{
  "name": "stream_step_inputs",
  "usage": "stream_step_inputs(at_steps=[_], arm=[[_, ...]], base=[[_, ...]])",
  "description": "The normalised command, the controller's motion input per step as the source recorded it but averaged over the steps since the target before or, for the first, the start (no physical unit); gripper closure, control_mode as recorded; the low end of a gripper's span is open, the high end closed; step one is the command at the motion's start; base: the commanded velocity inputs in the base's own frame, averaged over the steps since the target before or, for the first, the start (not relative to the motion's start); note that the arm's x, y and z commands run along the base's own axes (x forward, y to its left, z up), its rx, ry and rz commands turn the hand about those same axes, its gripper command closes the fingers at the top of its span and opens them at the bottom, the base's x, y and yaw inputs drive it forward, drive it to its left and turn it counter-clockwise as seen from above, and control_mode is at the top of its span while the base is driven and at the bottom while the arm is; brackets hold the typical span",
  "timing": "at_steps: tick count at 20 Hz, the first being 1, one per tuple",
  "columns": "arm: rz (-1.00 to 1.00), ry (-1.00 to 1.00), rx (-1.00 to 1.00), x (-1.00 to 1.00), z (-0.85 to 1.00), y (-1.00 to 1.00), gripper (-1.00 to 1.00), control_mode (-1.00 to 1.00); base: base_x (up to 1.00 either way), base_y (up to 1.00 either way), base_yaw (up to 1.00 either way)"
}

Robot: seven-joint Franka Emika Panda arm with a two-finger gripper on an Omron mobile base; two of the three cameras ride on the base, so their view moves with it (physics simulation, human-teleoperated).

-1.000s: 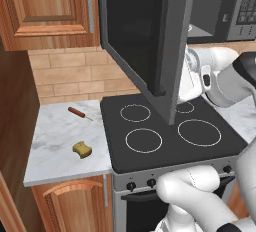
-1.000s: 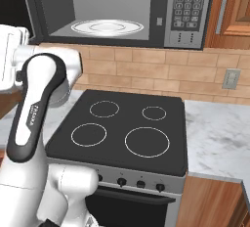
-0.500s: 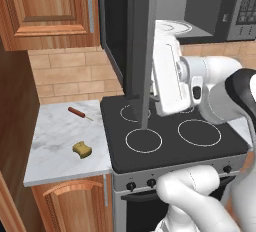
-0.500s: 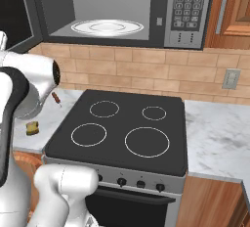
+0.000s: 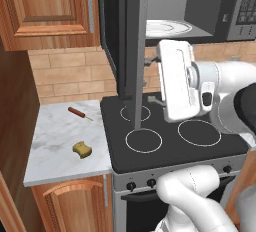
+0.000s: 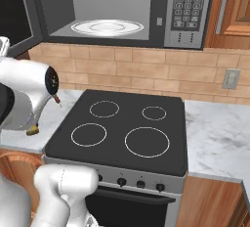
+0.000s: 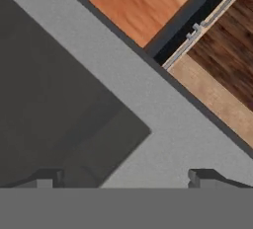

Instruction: Place the sponge inside the microwave to prepare for sanitizing.

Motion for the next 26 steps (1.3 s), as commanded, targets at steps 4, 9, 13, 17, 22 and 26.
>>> stream_step_inputs(at_steps=[4,9,13,17,22,26], arm=[[-0.04,0.01,-0.03,0.34,-0.11,-0.97,-1.0,-1.0],[0.02,-0.1,-0.09,0.16,-0.47,-0.41,-1.0,-1.0],[0.2,-0.28,-0.49,0.0,-0.76,-0.08,-1.0,-1.0],[0.33,-0.35,-0.65,0.0,-0.78,-0.23,-1.0,-1.0],[0.34,-0.52,-0.52,0.0,-0.59,-0.61,-1.0,-1.0],[0.24,-0.4,-0.53,-0.03,-0.98,-0.29,-1.0,-1.0]], base=[[0.0,0.0,0.0],[0.0,0.0,0.0],[0.0,0.0,0.0],[0.0,0.0,0.0],[0.0,0.0,0.0],[0.0,0.0,0.0]])
